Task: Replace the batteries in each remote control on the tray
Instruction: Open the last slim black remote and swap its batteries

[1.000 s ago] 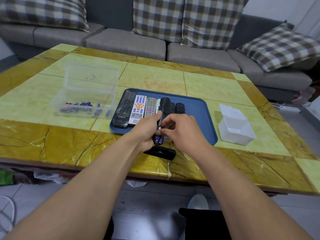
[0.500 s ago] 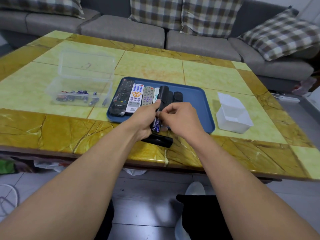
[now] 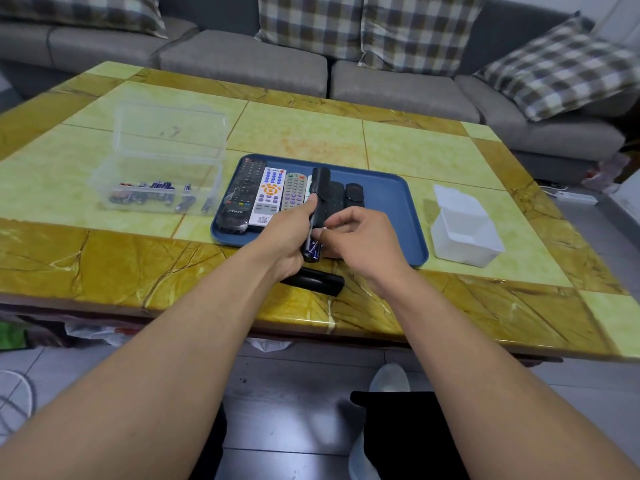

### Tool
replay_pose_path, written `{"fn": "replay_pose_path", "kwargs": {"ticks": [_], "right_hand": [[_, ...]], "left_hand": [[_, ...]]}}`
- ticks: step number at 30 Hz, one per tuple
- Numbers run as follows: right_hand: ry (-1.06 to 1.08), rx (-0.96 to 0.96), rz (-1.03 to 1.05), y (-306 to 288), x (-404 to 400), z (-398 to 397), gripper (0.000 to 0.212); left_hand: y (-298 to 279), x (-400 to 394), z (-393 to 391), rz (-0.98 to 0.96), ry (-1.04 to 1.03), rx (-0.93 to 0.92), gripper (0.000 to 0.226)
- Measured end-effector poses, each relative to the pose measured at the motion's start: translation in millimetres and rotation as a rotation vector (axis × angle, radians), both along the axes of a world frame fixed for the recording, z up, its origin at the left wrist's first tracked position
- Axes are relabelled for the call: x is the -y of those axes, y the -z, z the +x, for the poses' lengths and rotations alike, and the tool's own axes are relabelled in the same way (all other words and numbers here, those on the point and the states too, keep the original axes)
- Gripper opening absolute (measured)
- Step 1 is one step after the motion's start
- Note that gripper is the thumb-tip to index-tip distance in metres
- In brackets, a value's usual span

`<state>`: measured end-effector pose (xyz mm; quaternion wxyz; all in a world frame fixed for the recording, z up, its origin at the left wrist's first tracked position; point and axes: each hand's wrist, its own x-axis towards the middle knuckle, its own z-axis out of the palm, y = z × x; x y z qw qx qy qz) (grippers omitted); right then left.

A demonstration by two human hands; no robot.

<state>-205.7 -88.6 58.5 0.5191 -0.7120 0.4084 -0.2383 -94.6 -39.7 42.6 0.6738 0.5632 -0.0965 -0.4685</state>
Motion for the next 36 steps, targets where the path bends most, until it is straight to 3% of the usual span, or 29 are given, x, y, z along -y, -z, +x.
{"fn": "replay_pose_path", "kwargs": {"ticks": [3, 6, 9, 11, 12, 15, 16, 17, 29, 36], "right_hand": [[0.030, 0.241, 0.235, -11, 0, 0, 0.015], [0.058, 0.563, 0.760, -23, 5, -3, 0.020], [0.045, 0.614, 1.003, -21, 8, -4, 0.031], [-0.027, 0.489, 0.910, -21, 5, -3, 0.033], [-0.072, 0.369, 0.745, -21, 3, -3, 0.030], [-0.274, -0.127, -0.187, -12, 0, -7, 0.016], [-0.339, -0.227, -0.407, -7, 1, -6, 0.011], [-0.387, -0.273, -0.497, -5, 2, -7, 0.009], [-0.400, -0.068, -0.533, 3, 7, -3, 0.013], [-0.458, -0.151, -0.577, 3, 10, 0, 0.012]], "left_hand": [[0, 0, 4, -0.015, -0.022, -0.020, 0.034], [-2, -2, 7, -0.002, -0.045, -0.014, 0.031], [-3, -4, 11, -0.002, -0.071, -0.054, 0.038], [-4, -4, 12, -0.021, -0.056, -0.069, 0.038], [-4, -5, 12, -0.028, -0.035, -0.075, 0.035], [-7, -5, 13, -0.051, 0.024, -0.133, 0.030], [-7, -6, 15, -0.040, 0.032, -0.149, 0.029], [-8, -7, 17, -0.023, 0.040, -0.159, 0.028], [-16, -20, 19, -0.054, 0.196, -0.231, 0.030], [-14, -22, 16, -0.034, 0.241, -0.228, 0.030]]}}
